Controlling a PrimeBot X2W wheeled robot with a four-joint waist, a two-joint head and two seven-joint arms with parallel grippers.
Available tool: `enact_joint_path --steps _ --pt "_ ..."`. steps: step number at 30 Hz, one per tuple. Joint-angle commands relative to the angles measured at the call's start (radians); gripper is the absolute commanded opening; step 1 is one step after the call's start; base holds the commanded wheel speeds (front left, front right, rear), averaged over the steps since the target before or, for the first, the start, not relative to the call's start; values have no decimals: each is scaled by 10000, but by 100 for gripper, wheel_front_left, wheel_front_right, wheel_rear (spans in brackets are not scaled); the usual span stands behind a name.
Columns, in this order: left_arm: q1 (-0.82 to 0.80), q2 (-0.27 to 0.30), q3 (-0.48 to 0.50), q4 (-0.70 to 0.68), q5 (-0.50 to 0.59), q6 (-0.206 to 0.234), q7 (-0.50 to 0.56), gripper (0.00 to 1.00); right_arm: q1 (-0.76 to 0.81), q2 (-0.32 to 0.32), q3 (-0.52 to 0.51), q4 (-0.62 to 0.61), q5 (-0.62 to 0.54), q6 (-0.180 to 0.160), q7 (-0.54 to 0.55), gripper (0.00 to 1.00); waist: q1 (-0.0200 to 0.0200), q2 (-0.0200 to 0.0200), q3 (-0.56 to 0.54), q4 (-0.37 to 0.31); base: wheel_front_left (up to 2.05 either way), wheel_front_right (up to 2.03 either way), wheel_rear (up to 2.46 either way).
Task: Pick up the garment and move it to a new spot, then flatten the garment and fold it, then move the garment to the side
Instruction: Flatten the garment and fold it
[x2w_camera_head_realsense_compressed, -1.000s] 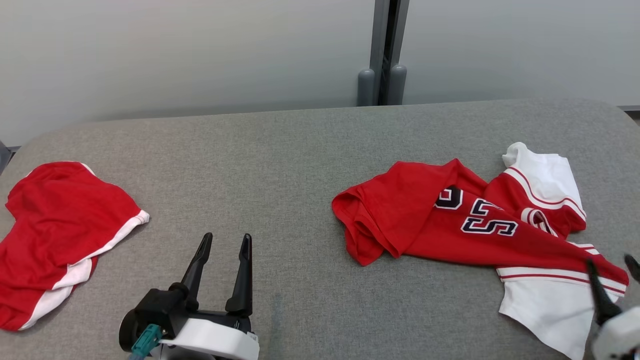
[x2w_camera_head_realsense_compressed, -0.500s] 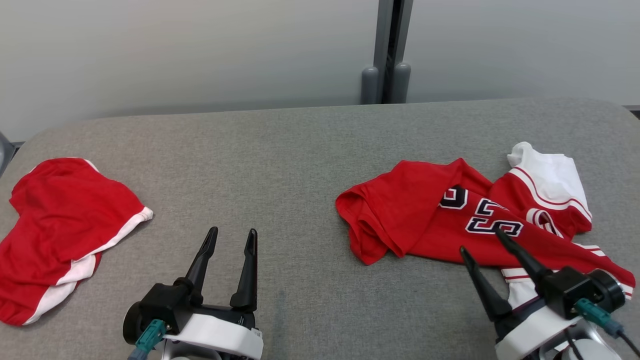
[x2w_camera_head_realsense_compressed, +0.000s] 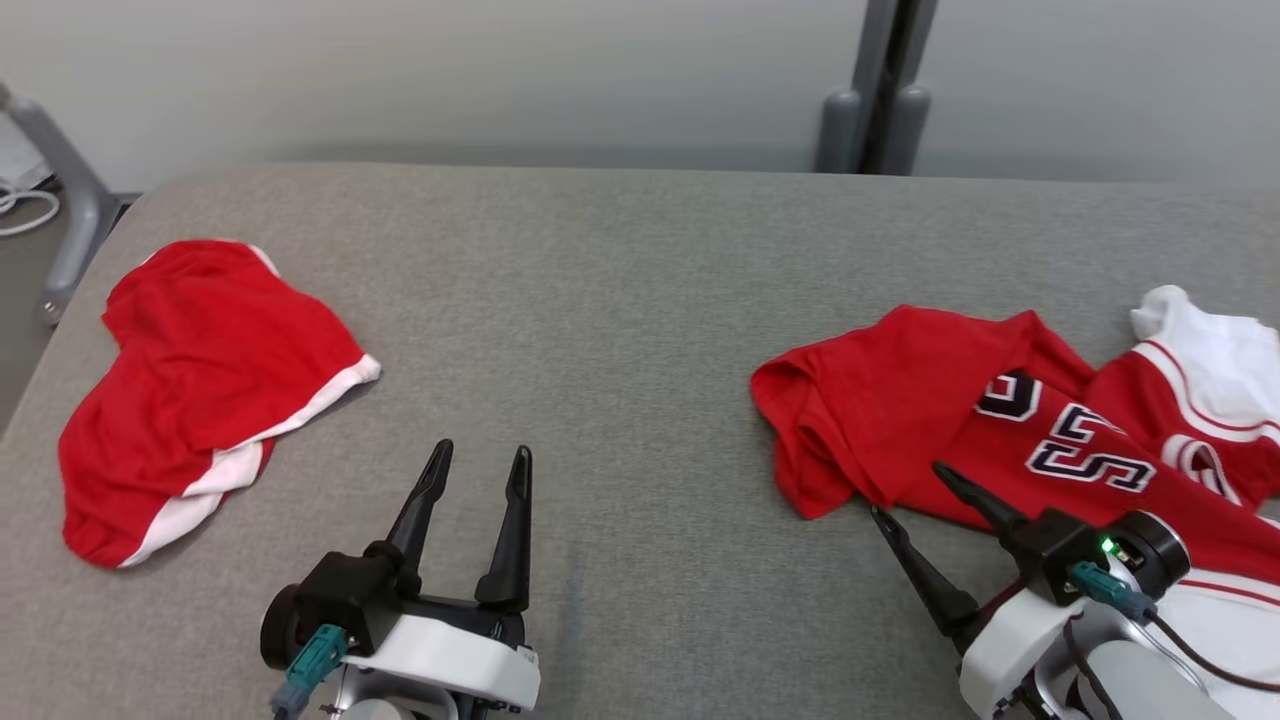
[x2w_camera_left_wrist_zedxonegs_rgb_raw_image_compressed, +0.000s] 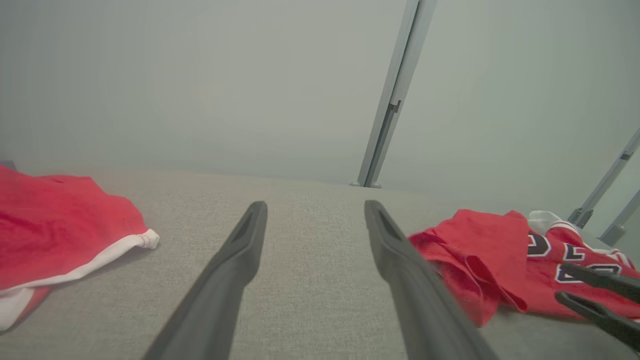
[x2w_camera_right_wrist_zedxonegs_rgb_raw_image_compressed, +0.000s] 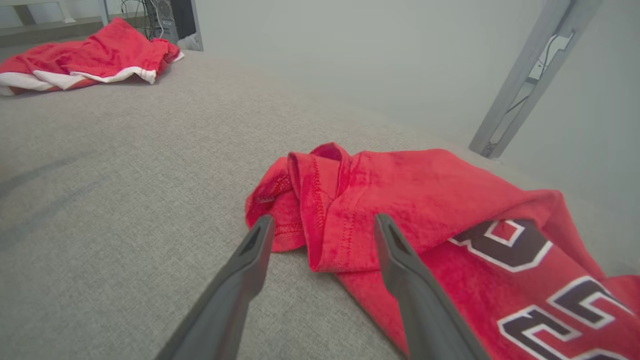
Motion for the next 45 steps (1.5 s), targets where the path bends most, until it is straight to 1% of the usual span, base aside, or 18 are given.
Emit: enact_joint_path --steps 1,6,11,12,13,14,15,23,29,32,34,38,45 --pt "-243 30 -22 19 -30 24 -17 100 -226 -31 123 280 140 -2 14 100 0 -1 249 330 0 0 0" --pt "-260 36 -98 52 -115 82 -17 100 -853 -156 554 1549 409 -2 114 100 0 -1 446 786 0 0 0" --pt "-266 31 -167 32 -180 89 -17 100 -1187 -151 446 2461 644 -2 -7 100 0 -1 525 1061 0 0 0" --pt "-255 33 -180 30 -186 94 -17 100 -1213 -155 431 2521 685 -2 -24 71 0 -1 529 1082 0 0 0" --pt "-248 31 -203 30 -193 100 -17 100 -1230 -165 399 2583 756 -2 -39 38 0 -1 535 1101 0 0 0" --pt "-244 31 -217 29 -198 105 -17 100 -1251 -178 379 2650 818 -2 -49 12 0 -1 543 1116 0 0 0" --pt "-245 33 -234 28 -201 113 -17 100 -1274 -197 366 2708 844 -2 -39 0 0 -1 549 1129 0 0 0" --pt "-300 33 -308 83 -250 182 -17 100 -1521 -348 -23 2488 959 -2 -99 0 0 -1 498 1170 0 0 0" --pt "-384 33 -463 32 -356 226 -17 100 -2082 -738 -772 1993 433 -2 -108 0 0 -1 491 1361 0 0 0" --pt "-443 33 -586 13 -456 228 -17 100 -2708 -1018 -833 1813 88 -2 82 0 0 -1 617 1569 0 0 0" --pt "-505 34 -660 -25 -545 245 -17 100 -3244 -1158 -770 1721 -24 -2 299 0 0 -1 765 1762 0 0 0" --pt "-708 28 -938 -43 -750 211 -17 100 -4450 -1593 -441 1913 -87 -2 916 0 0 -1 1084 2322 0 0 0" --pt "-860 33 -1494 -79 -1250 328 -17 100 -6194 -2225 399 3133 673 -2 1988 0 0 -1 1567 3510 0 0 0"
